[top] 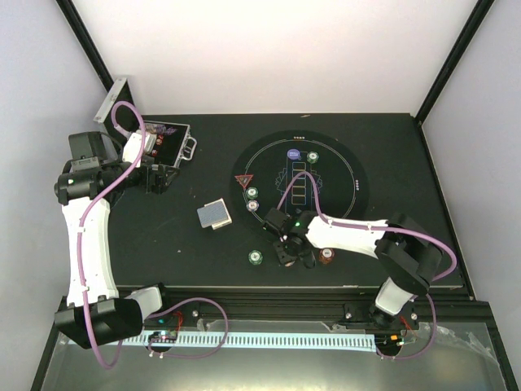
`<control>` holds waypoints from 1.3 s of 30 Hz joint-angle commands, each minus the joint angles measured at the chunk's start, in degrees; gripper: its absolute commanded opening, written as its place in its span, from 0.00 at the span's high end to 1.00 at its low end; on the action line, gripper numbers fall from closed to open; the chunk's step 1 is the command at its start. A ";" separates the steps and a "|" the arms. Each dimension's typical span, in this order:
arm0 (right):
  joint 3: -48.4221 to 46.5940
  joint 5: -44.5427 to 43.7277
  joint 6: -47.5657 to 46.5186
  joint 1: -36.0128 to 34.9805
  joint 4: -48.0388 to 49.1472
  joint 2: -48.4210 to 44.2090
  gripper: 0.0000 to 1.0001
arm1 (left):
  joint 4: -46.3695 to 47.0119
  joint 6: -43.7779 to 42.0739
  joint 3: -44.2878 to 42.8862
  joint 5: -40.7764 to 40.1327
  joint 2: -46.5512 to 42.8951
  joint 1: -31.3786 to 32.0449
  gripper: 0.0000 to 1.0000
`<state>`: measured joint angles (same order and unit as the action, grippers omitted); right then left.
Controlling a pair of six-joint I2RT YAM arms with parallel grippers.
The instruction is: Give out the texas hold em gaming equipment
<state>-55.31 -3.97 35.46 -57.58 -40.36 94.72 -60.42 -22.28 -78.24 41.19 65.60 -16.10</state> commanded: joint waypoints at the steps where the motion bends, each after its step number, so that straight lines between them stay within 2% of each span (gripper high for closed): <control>1: -2.39 -1.98 -0.43 -0.33 -2.67 -1.86 0.65 | -0.05 -0.04 -1.28 0.61 -0.72 -0.34 0.01; 6: -4.51 -2.70 -0.70 -0.34 -5.32 -3.36 0.70 | -0.11 -0.11 -1.11 0.73 -0.67 -0.34 0.01; 11: -10.96 -6.13 -2.11 0.38 -10.55 -3.18 0.73 | -0.13 0.04 -1.29 0.76 -0.66 -0.34 0.01; 15: -18.78 -8.24 -5.40 5.81 -13.71 -1.78 0.74 | 0.02 0.42 -1.39 1.03 -0.44 -0.34 0.01; 18: -26.63 -8.74 -8.67 12.89 -14.77 0.96 0.75 | -0.15 0.77 -1.44 1.34 0.02 -0.38 0.01; 24: -46.19 -6.53 -13.97 25.02 -16.19 13.75 0.77 | -0.22 1.15 -2.13 1.33 0.87 -0.34 0.01; 29: -68.51 -6.01 -16.11 27.88 -22.55 30.24 0.77 | 0.14 1.10 -2.46 0.98 1.36 -0.36 0.01; 32: -78.32 -5.43 -16.23 28.58 -25.18 39.48 0.77 | 0.59 1.12 -2.32 0.65 1.77 -0.38 0.01; 35: -80.69 -4.74 -15.52 29.24 -25.16 44.63 0.78 | 0.70 1.02 -2.14 0.45 2.39 -0.34 0.01; 39: -75.65 -3.84 -14.86 29.63 -21.44 45.97 0.78 | 1.13 0.77 -1.76 0.37 2.77 -0.35 0.01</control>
<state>-133.23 -8.91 20.67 -28.73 -61.76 140.53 -60.12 -21.82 -78.52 41.30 67.88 -16.12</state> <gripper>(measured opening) 0.421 0.989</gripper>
